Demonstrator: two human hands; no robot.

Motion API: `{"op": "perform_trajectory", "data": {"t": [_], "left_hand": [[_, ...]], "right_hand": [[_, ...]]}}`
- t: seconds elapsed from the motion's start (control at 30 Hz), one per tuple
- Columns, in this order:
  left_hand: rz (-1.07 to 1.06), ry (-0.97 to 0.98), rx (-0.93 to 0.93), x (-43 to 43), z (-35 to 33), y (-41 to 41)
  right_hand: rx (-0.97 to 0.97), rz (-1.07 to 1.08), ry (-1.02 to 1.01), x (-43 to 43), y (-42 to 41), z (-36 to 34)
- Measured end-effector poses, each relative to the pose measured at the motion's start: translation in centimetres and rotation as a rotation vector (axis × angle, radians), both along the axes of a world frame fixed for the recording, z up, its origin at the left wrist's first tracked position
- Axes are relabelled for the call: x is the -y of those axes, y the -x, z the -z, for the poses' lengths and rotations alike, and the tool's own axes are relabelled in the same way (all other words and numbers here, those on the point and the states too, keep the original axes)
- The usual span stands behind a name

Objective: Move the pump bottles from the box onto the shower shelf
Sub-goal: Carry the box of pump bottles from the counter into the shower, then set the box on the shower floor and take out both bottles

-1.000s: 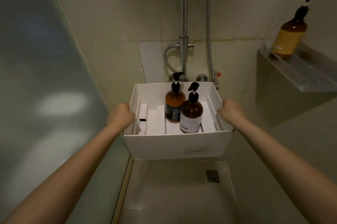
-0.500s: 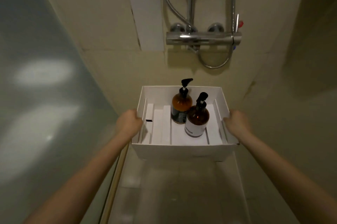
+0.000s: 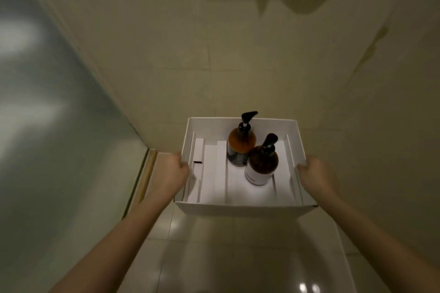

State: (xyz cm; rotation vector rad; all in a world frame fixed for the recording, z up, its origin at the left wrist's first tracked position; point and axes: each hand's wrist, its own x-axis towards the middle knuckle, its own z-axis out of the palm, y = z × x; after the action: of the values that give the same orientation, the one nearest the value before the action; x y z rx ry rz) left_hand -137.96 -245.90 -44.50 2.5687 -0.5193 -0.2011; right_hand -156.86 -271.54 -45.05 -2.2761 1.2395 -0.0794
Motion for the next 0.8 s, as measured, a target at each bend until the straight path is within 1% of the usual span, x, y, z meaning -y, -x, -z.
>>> {"op": "perform_trajectory", "data": {"t": [0.07, 0.23, 0.4, 0.57, 0.8], "left_hand": [[0.001, -0.016, 0.001, 0.2, 4.2, -0.1], [-0.022, -0.047, -0.070, -0.1, 14.2, -0.1], [-0.018, -0.083, -0.089, -0.9, 22.1, -0.1], [-0.013, -0.084, -0.102, -1.5, 27.5, 0.2], [-0.024, -0.068, -0.129, -2.6, 32.7, 0.6]], "right_hand": [[0.005, -0.012, 0.020, -0.1, 0.1, 3.9], [-0.022, -0.015, 0.049, -0.6, 0.1, 13.2], [-0.038, -0.023, 0.044, -1.4, 0.1, 20.7], [-0.045, -0.022, 0.027, -2.0, 0.1, 26.3], [-0.057, -0.031, 0.025, -3.3, 0.1, 30.6]]}}
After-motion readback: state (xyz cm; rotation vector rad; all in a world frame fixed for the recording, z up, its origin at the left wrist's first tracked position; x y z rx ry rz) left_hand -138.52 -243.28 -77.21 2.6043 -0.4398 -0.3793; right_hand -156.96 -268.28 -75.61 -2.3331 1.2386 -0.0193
